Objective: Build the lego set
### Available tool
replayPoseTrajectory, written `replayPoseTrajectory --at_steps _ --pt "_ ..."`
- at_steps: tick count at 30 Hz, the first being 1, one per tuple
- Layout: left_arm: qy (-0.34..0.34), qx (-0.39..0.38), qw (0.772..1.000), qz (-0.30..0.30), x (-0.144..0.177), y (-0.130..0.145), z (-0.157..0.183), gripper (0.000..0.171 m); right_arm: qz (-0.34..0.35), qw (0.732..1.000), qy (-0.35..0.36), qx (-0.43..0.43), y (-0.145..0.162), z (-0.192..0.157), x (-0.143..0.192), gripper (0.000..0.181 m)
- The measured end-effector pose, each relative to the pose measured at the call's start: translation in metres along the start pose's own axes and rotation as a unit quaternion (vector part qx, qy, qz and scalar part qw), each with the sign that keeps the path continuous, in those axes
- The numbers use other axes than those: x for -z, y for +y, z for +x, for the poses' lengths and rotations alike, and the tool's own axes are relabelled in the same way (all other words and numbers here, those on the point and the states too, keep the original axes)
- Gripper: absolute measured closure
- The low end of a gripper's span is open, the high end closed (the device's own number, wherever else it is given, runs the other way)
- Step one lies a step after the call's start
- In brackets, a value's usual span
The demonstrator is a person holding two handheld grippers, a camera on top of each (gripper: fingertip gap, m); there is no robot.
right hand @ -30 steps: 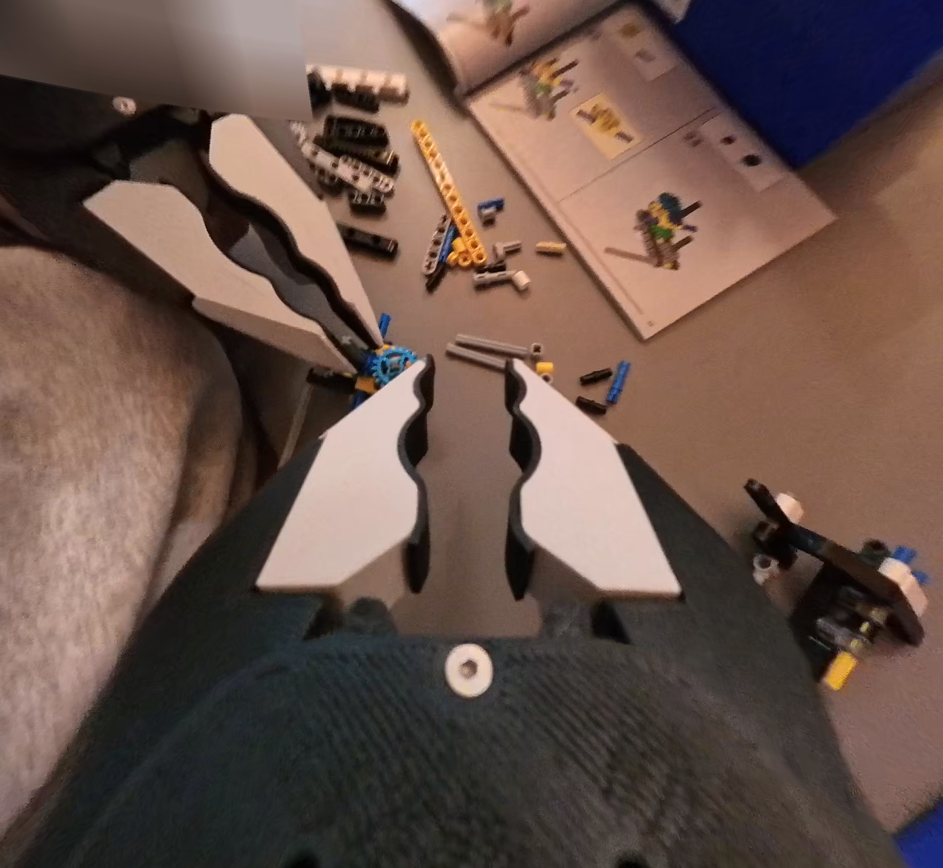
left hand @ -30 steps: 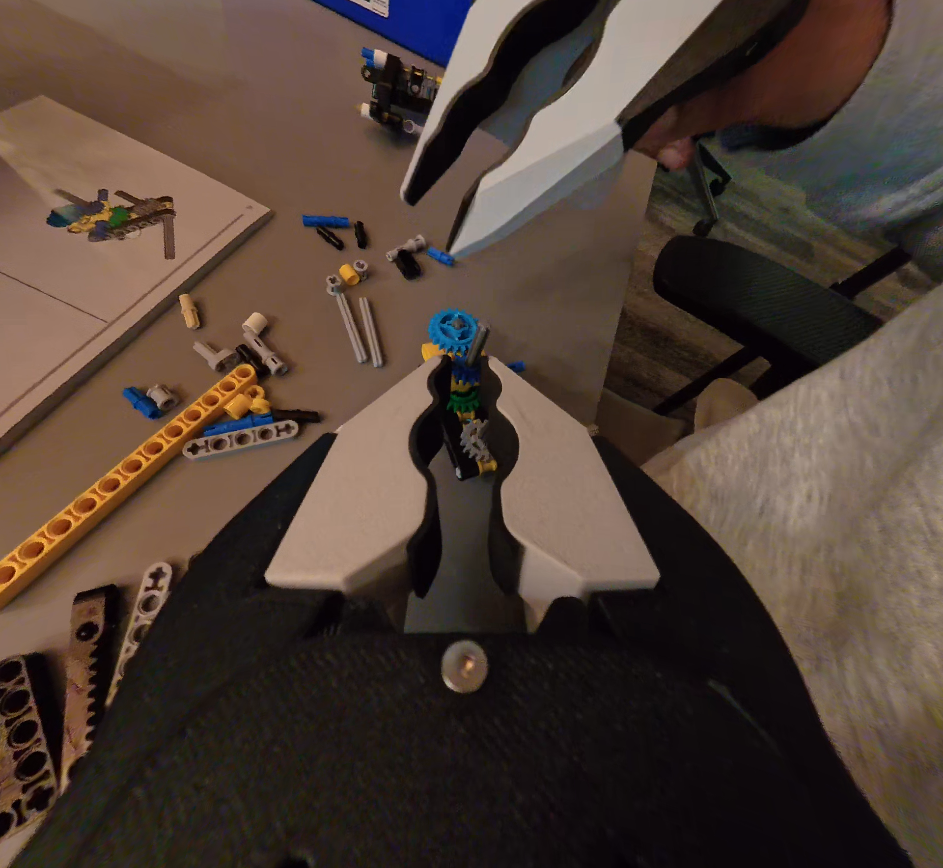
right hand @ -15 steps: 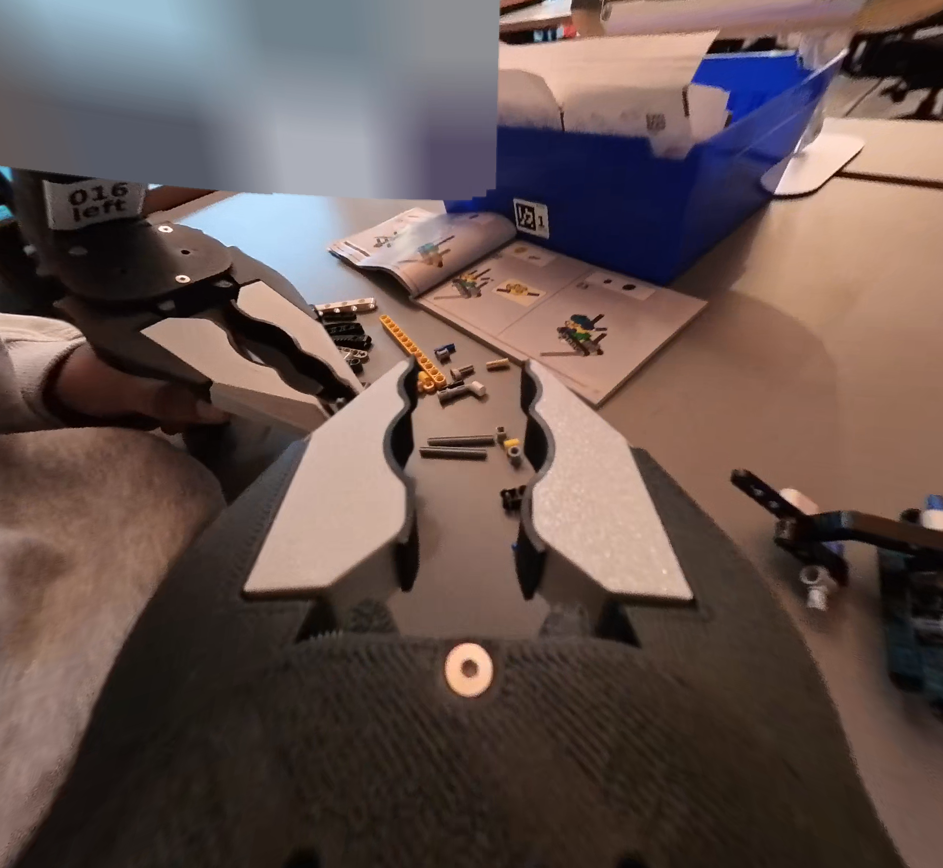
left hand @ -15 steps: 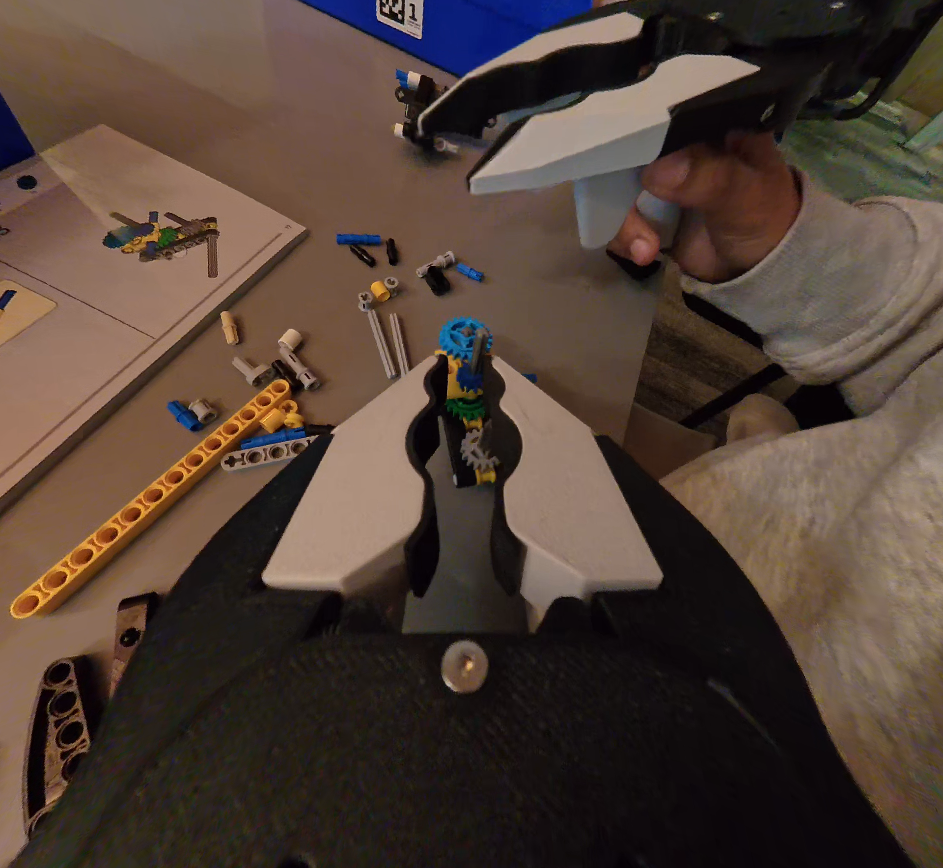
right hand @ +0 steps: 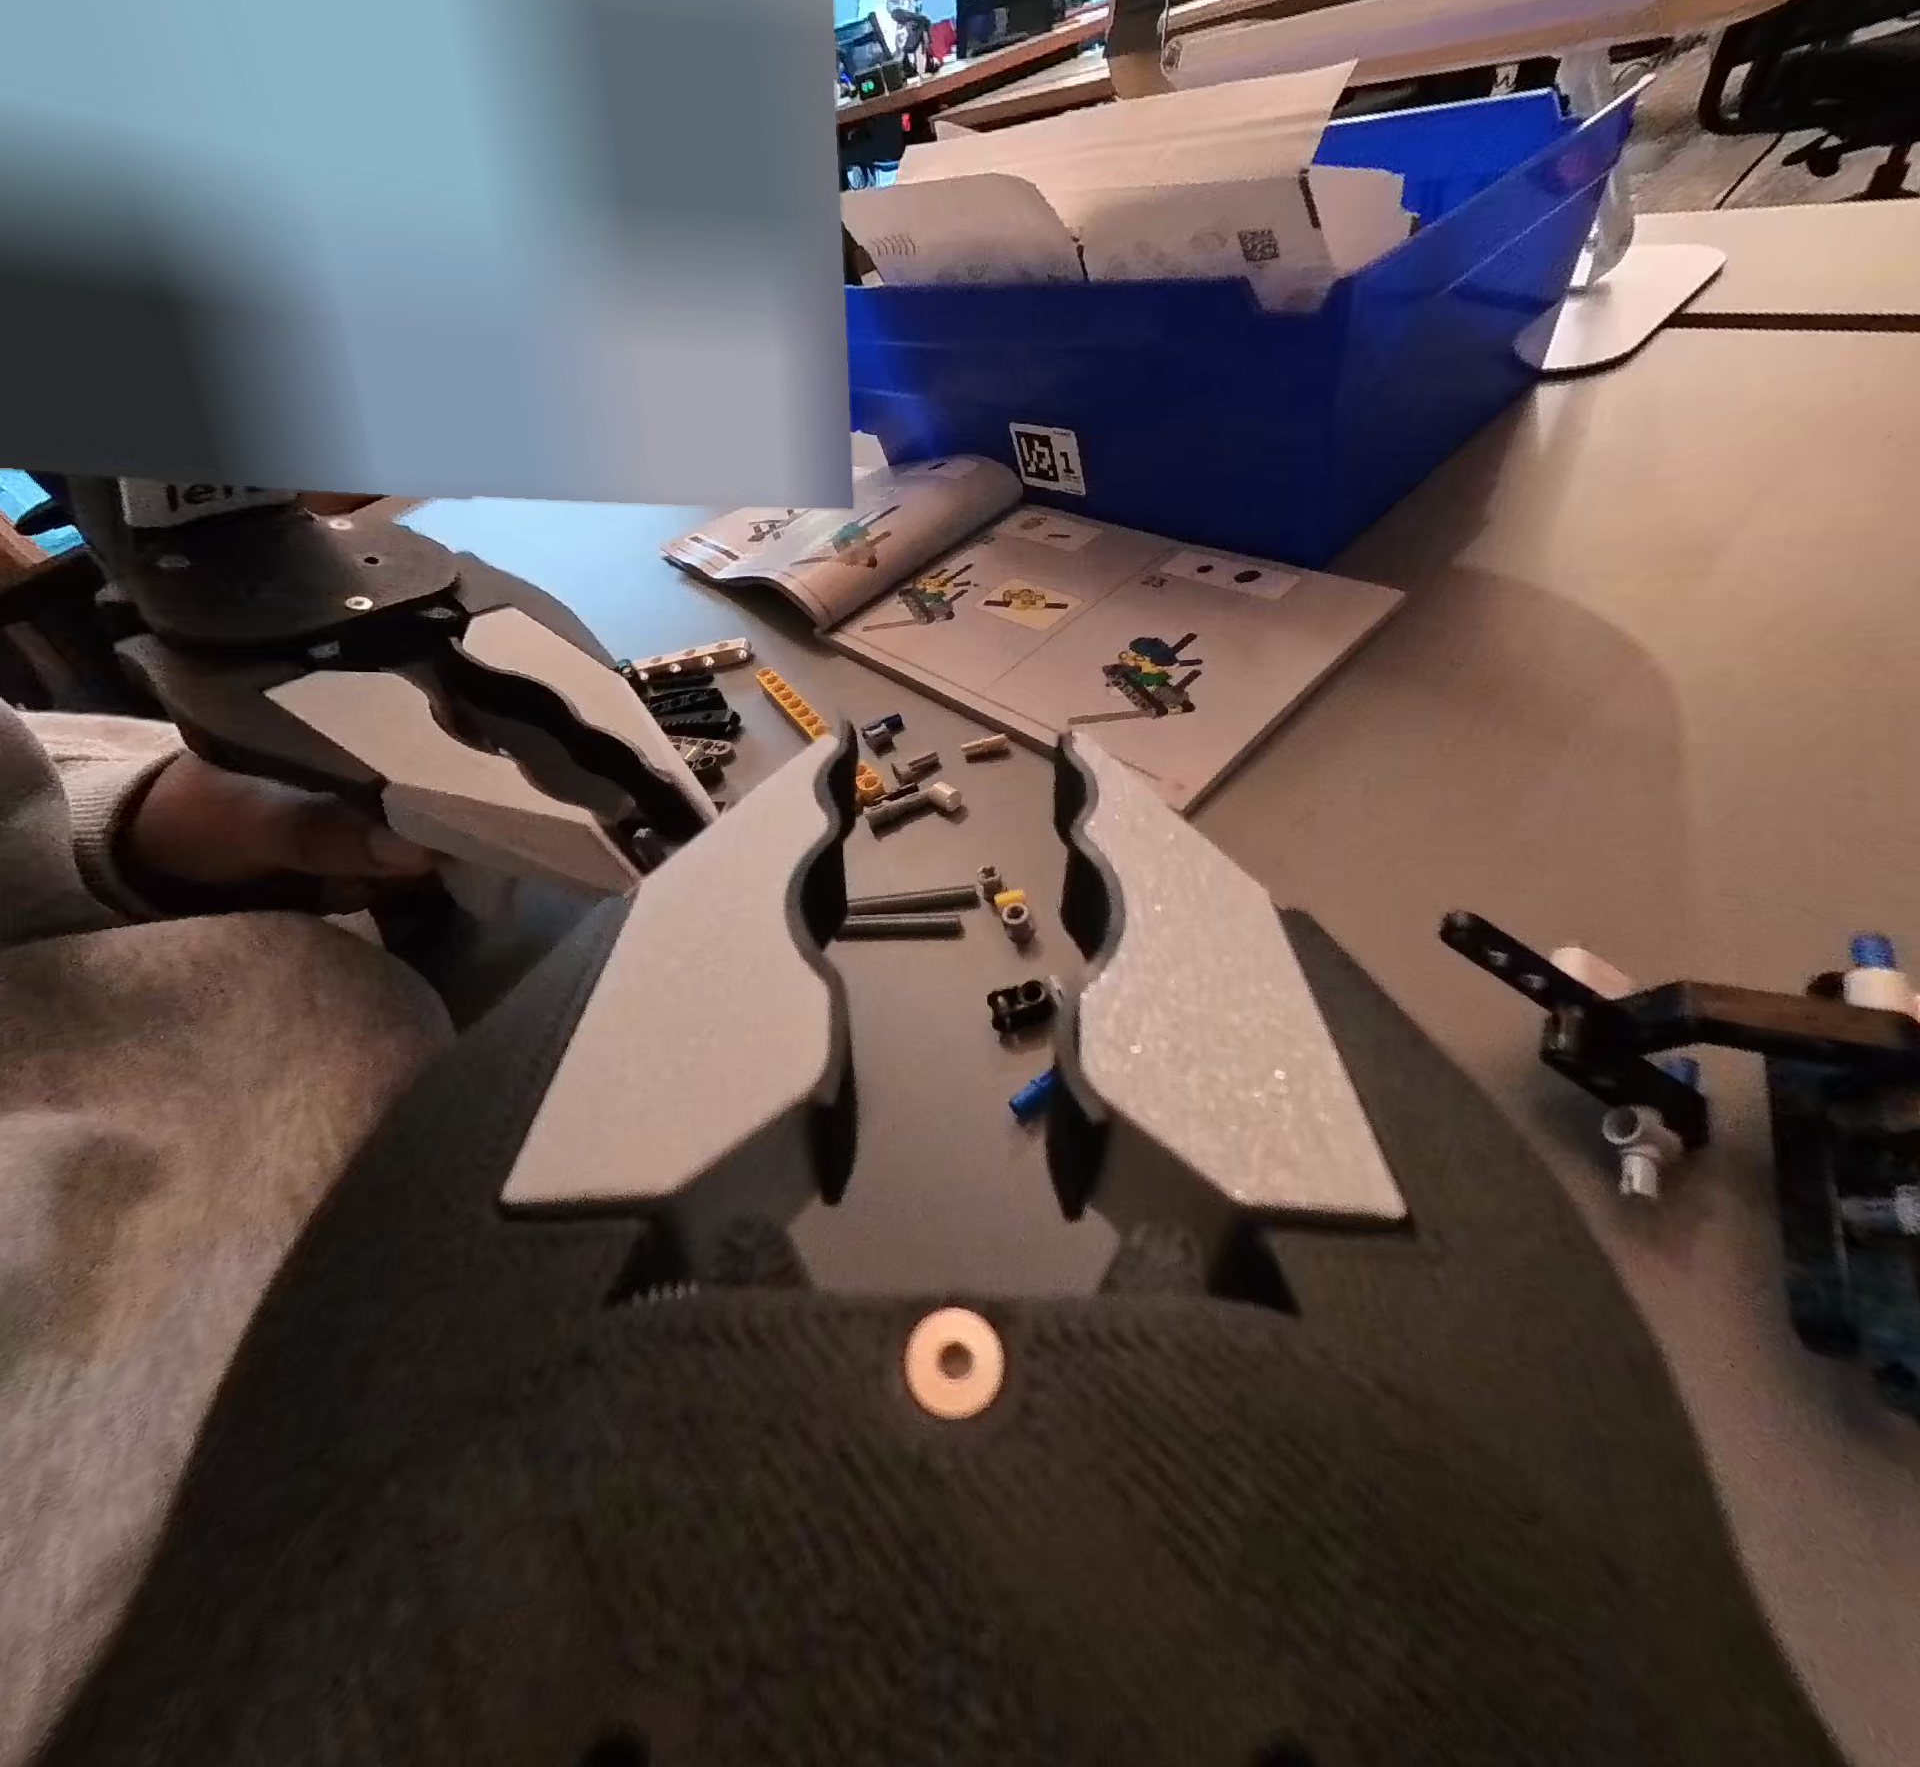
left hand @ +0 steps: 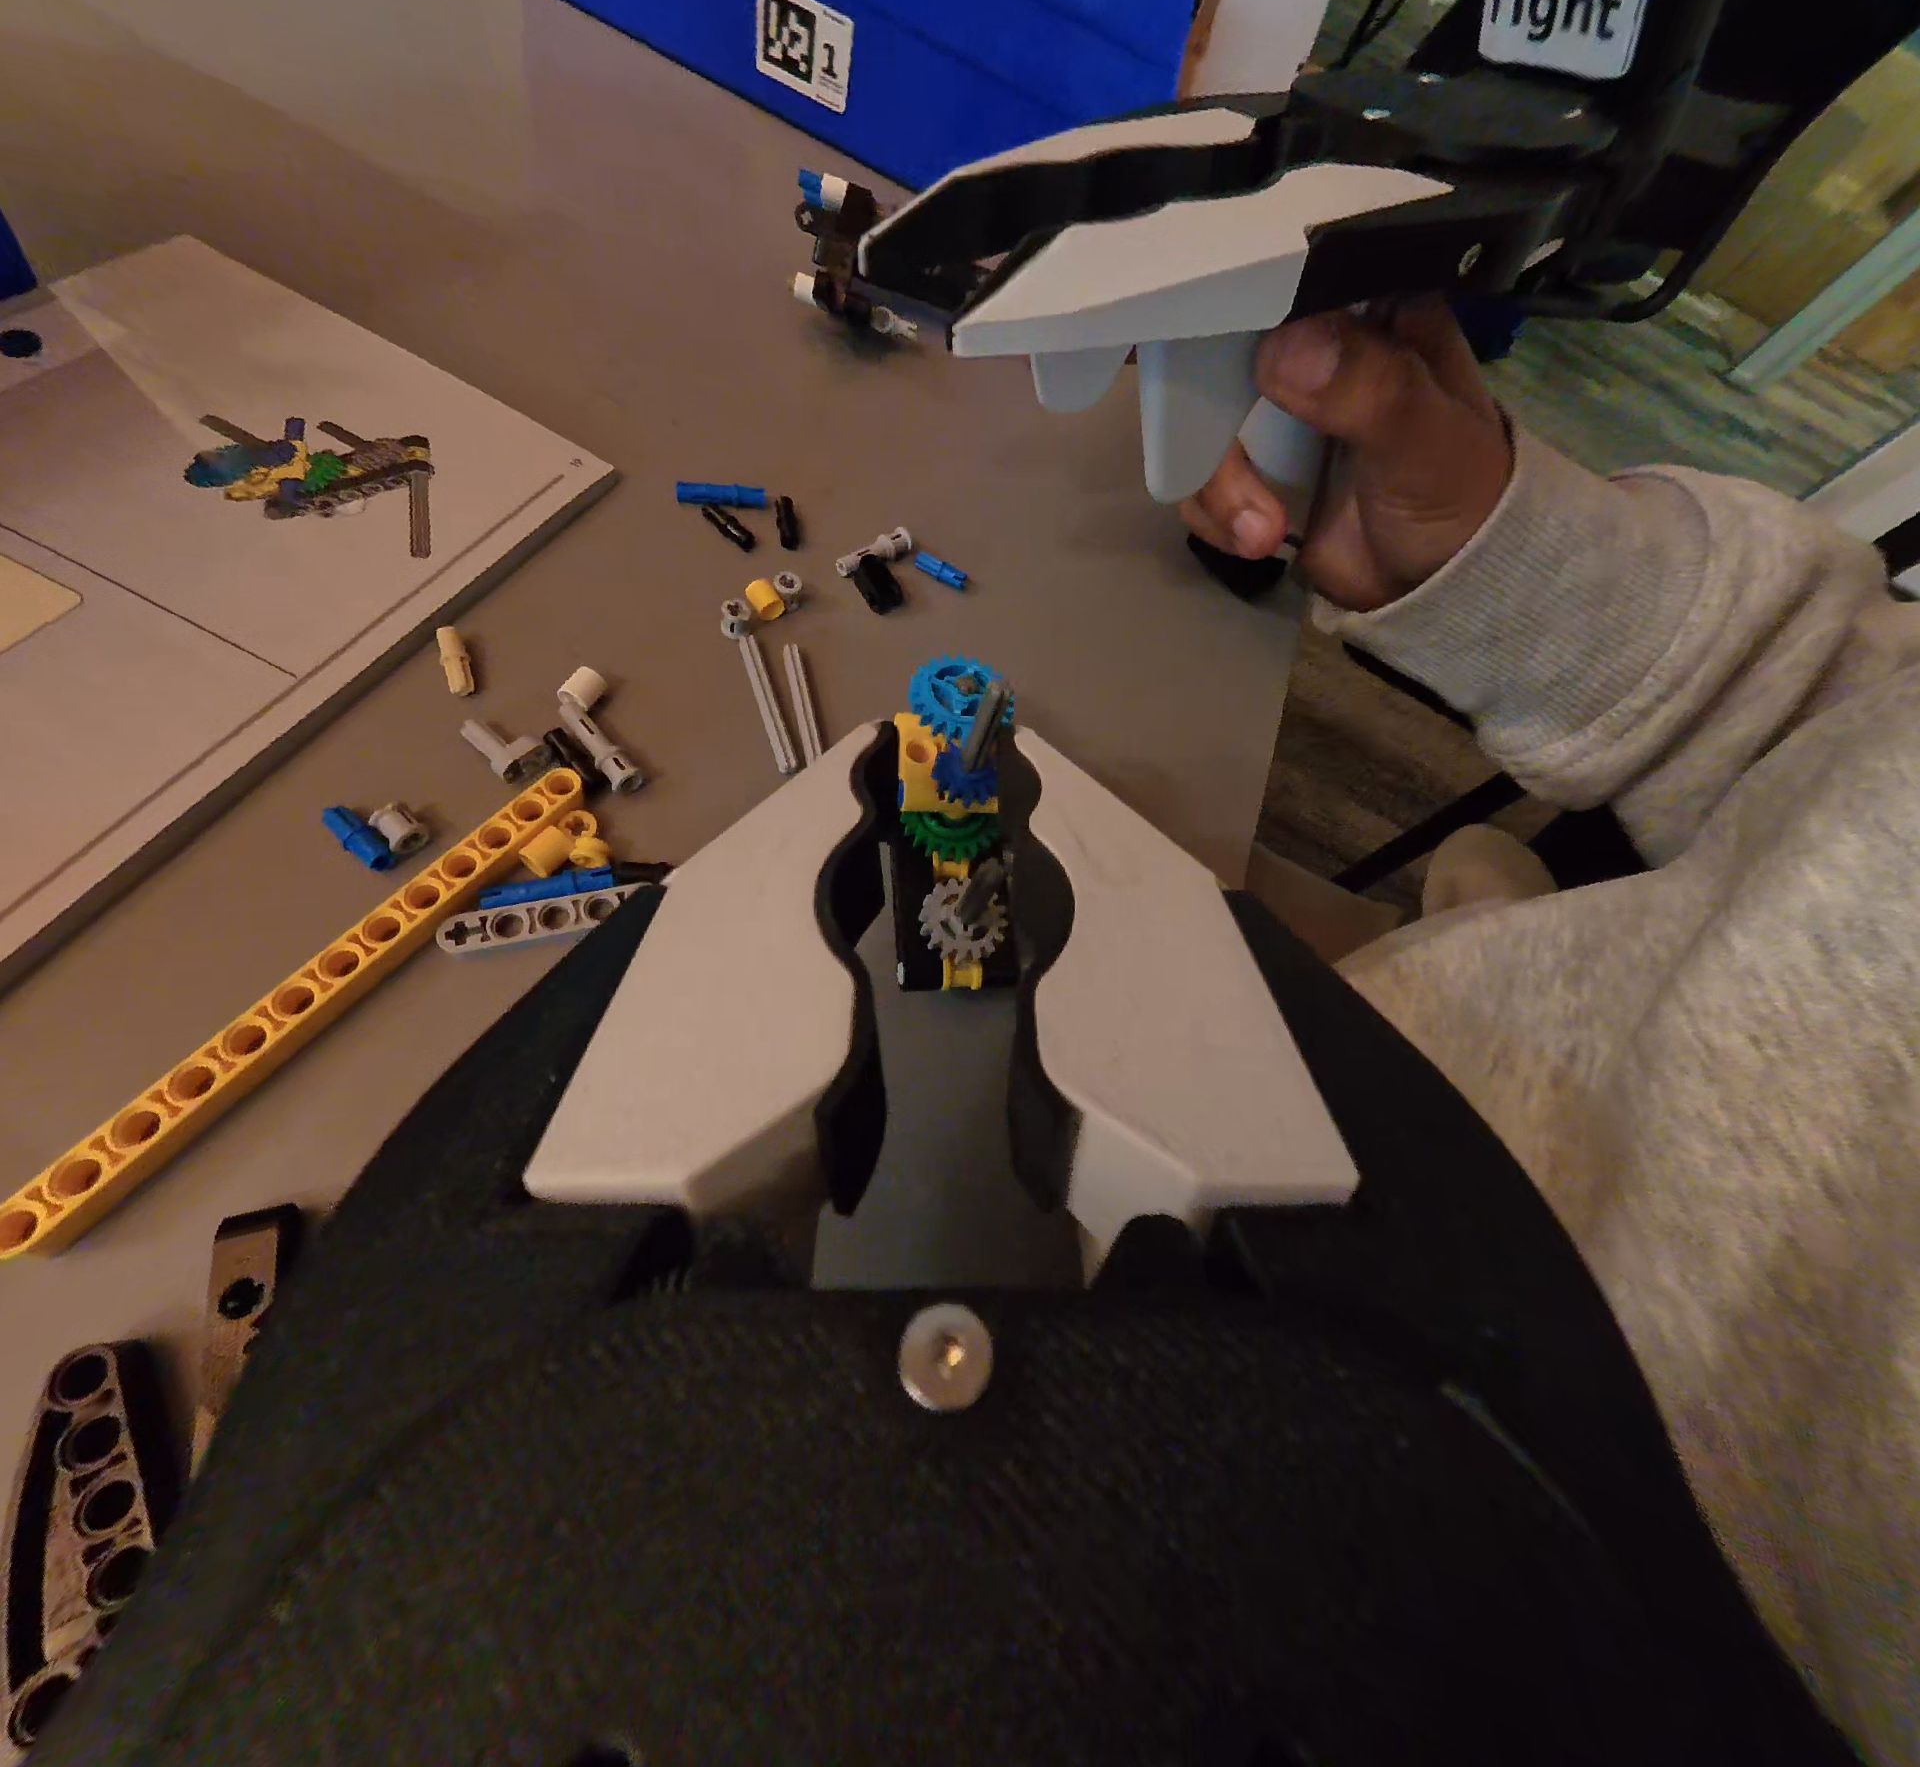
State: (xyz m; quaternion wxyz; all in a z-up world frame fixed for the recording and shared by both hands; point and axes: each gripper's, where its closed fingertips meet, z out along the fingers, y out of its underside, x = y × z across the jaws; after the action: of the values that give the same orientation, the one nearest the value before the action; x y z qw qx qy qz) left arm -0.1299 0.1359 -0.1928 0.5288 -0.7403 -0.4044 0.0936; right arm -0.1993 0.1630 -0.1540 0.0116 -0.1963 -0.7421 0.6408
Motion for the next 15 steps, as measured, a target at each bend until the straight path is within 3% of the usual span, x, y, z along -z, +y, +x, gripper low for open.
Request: replayPoseTrajectory --at_steps 15 --pt "0.04 0.064 0.997 0.013 0.0029 -0.0025 -0.0044 0.154 -0.011 0.999 -0.012 -0.031 0.0012 0.0057 -0.0082 0.141"
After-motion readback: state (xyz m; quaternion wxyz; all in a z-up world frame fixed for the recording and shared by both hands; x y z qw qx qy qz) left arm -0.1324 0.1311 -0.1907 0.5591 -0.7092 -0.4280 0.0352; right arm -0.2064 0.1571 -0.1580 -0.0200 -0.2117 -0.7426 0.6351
